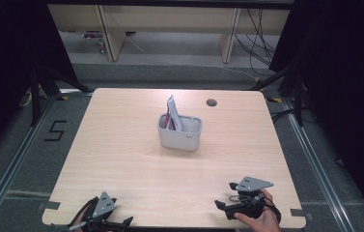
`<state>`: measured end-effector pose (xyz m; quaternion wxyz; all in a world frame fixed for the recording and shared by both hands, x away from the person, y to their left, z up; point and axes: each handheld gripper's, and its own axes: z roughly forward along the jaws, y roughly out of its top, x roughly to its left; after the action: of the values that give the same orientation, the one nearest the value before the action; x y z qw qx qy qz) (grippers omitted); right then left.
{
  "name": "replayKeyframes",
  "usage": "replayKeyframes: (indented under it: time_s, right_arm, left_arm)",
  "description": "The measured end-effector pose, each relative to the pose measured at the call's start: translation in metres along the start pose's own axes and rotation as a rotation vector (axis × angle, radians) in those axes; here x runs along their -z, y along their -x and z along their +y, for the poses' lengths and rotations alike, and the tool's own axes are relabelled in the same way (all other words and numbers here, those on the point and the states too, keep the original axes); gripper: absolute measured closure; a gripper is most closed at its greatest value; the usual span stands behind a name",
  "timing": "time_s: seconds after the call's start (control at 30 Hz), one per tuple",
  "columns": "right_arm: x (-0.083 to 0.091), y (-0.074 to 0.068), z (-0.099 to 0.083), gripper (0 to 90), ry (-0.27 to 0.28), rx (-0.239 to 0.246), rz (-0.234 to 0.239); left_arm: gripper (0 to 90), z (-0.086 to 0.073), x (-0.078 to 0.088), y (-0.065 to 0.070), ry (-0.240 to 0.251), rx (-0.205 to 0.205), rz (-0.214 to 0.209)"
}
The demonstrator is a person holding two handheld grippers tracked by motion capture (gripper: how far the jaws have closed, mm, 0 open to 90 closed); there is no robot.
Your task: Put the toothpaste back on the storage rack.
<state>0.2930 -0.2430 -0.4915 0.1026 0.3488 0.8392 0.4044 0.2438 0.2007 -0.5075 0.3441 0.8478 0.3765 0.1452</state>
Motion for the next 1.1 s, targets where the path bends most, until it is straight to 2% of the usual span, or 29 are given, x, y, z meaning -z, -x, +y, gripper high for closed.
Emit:
replayKeyframes:
  time_s: [0.13, 0.2, 0.3, 0.4, 0.43, 0.47, 0.5, 0.6, 0.83, 1.1]
  right_arm:
    - [0.003, -0.004, -0.003, 16.1, -0.027, -0.018, -0.013]
    - [0.004, -0.004, -0.005, 16.2, -0.027, 0.002, -0.004]
    - [0.007, -0.007, -0.007, 16.2, -0.031, 0.004, -0.016]
    - [0.007, -0.008, -0.01, 16.3, -0.027, 0.012, 0.004]
    - [0.008, -0.009, -0.01, 16.3, -0.031, 0.018, -0.005]
    - [0.009, -0.011, -0.012, 16.3, -0.037, -0.001, -0.011]
    - [0.009, -0.01, -0.013, 16.3, -0.029, 0.018, -0.019]
    - [0.01, -0.01, -0.015, 16.3, -0.045, 0.01, -0.014]
    - [0.01, -0.01, -0.016, 16.4, -0.044, 0.037, -0.017]
    - [0.011, -0.011, -0.017, 16.5, -0.049, 0.021, -0.025]
  left_arm:
    - [16.0, -0.001, 0.0, -0.001, 0.004, 0.0, 0.004]
    - [16.0, -0.001, 0.0, -0.001, 0.01, 0.001, 0.0]
    - [16.0, 0.0, 0.0, 0.0, -0.003, 0.0, 0.002]
    - [16.0, 0.0, 0.0, 0.0, -0.003, 0.0, 0.002]
    - [16.0, 0.0, 0.0, 0.0, 0.0, 0.001, 0.005]
    - [16.0, 0.0, 0.0, 0.0, -0.002, 0.001, 0.004]
    - [16.0, 0.0, 0.0, 0.0, -0.001, 0.001, 0.004]
    - [16.0, -0.001, 0.0, -0.001, 0.005, -0.001, 0.004]
    - [16.0, -0.001, 0.0, 0.0, 0.008, 0.001, 0.002]
    - [16.0, -0.001, 0.0, 0.0, 0.007, 0.0, -0.001]
